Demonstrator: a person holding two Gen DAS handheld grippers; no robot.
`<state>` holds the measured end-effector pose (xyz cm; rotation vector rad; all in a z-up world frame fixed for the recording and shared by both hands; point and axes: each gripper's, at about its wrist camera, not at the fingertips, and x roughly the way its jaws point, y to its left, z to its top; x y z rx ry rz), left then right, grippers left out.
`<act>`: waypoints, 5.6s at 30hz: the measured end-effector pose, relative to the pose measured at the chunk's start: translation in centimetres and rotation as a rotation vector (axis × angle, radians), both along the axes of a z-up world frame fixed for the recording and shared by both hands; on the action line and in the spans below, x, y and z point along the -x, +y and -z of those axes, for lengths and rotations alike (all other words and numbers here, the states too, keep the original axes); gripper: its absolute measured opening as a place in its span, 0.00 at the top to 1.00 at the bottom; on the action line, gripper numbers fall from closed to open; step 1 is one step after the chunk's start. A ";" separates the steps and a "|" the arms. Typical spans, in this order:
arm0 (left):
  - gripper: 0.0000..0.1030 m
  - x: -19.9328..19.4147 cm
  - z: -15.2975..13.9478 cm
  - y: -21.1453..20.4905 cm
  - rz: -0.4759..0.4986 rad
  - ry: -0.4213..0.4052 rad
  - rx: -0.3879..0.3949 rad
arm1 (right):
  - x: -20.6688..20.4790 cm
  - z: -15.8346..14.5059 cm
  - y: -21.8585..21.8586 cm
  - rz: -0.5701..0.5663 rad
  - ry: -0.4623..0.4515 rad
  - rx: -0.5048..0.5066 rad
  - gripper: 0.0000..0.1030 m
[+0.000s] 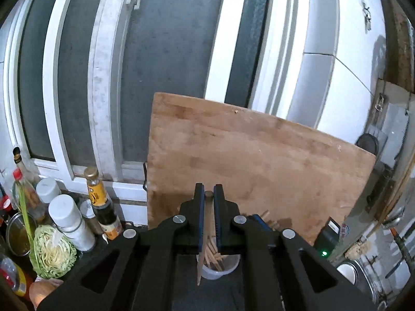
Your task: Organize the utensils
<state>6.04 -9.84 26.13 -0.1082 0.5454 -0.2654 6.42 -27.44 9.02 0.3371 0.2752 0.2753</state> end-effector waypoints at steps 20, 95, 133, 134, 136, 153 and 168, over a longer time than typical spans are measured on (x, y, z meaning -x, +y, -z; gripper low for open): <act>0.94 -4.2 5.9 -3.9 -0.045 -0.102 -0.093 | -0.6 0.1 -1.2 0.015 0.033 -0.058 0.93; 0.03 7.5 23.1 11.8 -0.165 -0.288 -0.152 | 7.6 6.9 7.3 0.066 -0.041 0.252 0.00; 0.01 5.8 24.5 13.0 -0.234 -0.227 -0.160 | 7.3 8.4 9.0 0.150 -0.010 0.355 0.00; 0.01 5.7 24.5 13.0 -0.238 -0.228 -0.160 | 7.3 8.4 9.0 0.158 -0.009 0.355 0.00; 0.01 5.8 24.5 13.1 -0.243 -0.233 -0.160 | 7.3 8.4 9.0 0.159 -0.009 0.355 0.00; 0.00 6.1 24.4 12.9 -0.246 -0.233 -0.161 | 7.4 8.4 9.0 0.161 -0.007 0.356 0.00; 0.00 5.9 24.4 13.2 -0.258 -0.225 -0.164 | 7.5 8.4 9.1 0.158 -0.009 0.356 0.00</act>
